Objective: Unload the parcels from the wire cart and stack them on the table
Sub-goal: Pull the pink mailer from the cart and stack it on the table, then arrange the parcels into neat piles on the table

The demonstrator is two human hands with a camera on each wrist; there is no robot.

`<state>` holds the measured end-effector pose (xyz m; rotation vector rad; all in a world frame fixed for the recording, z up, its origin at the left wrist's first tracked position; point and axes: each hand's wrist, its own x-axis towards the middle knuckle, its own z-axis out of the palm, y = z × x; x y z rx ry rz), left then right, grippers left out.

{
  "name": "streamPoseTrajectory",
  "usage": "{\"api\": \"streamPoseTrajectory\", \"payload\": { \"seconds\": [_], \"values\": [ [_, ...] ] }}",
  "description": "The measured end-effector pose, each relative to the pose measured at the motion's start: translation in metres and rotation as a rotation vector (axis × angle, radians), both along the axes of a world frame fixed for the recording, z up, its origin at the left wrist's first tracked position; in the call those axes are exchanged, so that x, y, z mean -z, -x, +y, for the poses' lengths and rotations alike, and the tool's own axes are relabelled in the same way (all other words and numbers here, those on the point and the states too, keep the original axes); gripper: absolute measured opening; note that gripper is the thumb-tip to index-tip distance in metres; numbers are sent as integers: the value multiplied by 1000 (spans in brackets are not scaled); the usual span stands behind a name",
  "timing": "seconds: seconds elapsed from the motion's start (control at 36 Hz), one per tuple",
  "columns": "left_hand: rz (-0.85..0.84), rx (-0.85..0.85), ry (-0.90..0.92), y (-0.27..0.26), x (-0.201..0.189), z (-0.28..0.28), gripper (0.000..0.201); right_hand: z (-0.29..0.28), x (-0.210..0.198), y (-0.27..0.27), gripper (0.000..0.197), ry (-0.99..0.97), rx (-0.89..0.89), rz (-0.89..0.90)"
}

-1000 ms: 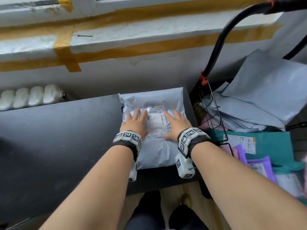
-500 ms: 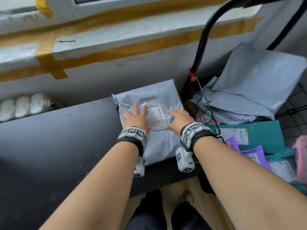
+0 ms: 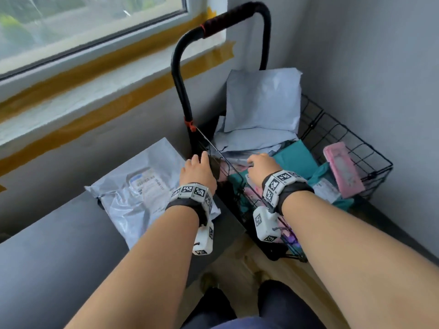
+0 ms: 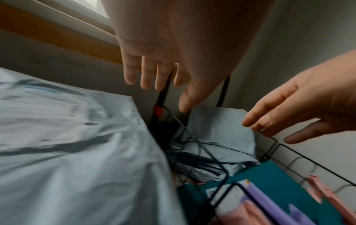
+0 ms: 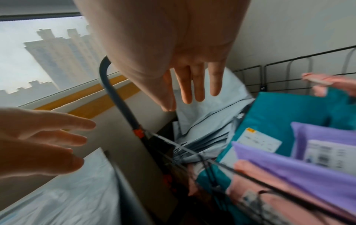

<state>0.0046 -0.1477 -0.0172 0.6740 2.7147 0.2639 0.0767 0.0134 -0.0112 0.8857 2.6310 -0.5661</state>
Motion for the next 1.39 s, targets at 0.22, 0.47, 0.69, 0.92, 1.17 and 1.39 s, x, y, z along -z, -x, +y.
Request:
{"api": "streamPoseTrajectory", "payload": {
  "seconds": [0.22, 0.47, 0.69, 0.92, 1.17, 1.39],
  "values": [
    [-98, 173, 28, -48, -10, 103, 53, 88, 5, -62, 38, -19, 153, -22],
    [-155, 186, 76, -101, 0, 214, 51, 204, 24, -118, 37, 26, 196, -35],
    [-245, 108, 81, -134, 25, 308, 52, 300, 46, -148, 44, 82, 271, -99],
    [-217, 103, 89, -146, 56, 359, 50, 344, 73, -144, 21, 96, 314, -211],
    [-211, 58, 105, -140, 86, 385, 31, 372, 106, -133, 35, 210, 448, -229],
    [-262, 4, 87, -138, 99, 384, 36, 373, 120, -134, 34, 305, 530, -222]
  ]
}}
